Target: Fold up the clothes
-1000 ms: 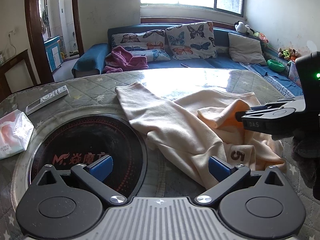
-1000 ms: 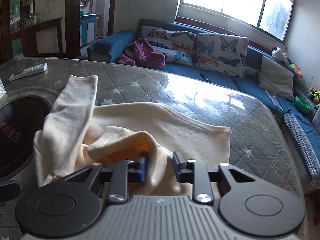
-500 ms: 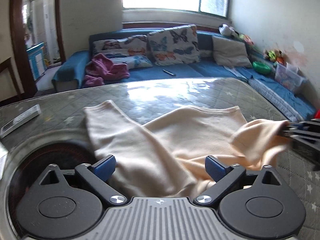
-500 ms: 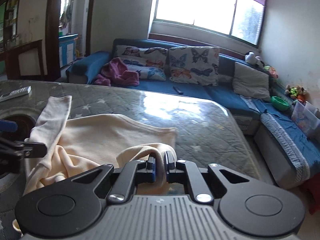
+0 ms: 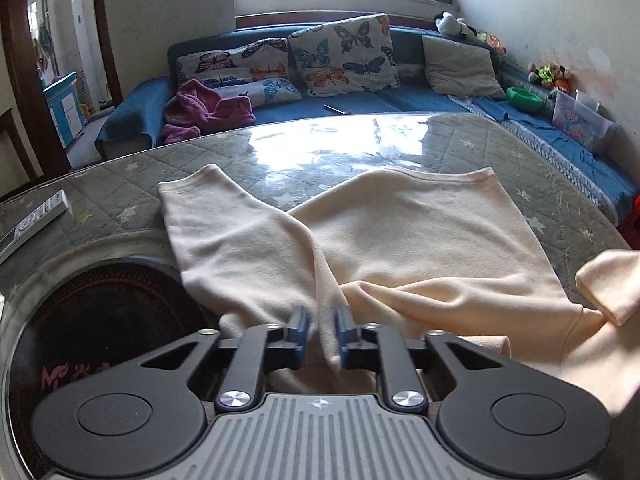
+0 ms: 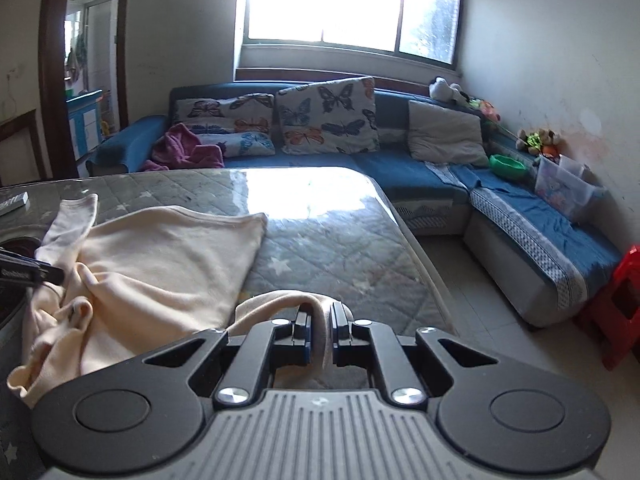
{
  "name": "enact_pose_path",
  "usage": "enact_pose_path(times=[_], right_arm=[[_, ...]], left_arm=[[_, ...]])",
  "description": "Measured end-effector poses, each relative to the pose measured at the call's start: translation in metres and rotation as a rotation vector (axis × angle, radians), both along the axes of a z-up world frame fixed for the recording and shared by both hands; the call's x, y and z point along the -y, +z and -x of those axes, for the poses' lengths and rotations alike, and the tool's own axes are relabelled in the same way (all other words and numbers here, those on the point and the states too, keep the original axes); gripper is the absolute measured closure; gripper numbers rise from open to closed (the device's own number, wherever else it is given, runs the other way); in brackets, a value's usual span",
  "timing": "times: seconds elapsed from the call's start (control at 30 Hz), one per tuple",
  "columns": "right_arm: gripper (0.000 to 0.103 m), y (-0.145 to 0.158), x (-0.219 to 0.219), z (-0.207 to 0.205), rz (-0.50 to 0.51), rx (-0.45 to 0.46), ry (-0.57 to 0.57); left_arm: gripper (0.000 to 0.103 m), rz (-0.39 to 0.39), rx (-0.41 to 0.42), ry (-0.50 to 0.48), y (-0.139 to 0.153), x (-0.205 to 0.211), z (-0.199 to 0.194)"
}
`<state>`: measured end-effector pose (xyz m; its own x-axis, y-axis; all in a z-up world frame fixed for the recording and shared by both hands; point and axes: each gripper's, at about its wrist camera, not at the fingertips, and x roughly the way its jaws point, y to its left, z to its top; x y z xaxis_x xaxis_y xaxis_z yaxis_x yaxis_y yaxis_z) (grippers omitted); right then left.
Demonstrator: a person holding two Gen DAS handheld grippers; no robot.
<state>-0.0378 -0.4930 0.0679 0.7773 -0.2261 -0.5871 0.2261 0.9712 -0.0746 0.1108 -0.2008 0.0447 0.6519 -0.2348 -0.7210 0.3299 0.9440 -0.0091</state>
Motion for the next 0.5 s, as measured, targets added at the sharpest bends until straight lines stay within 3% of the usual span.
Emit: enact_pose_path(times=[0.23, 0.37, 0.5], right_arm=[[0.095, -0.005, 0.010, 0.018, -0.023, -0.006, -0.046], [0.096, -0.007, 0.010, 0.026, -0.021, -0.007, -0.058], [0.096, -0.008, 0.008, 0.031, -0.023, -0.011, -0.067]], left_arm=[[0.102, 0.069, 0.024, 0.061, 0.014, -0.039, 0.030], [0.103, 0.091, 0.025, 0.095, 0.018, -0.059, 0.050], [0.098, 0.125, 0.034, 0.055, 0.028, -0.052, 0.057]])
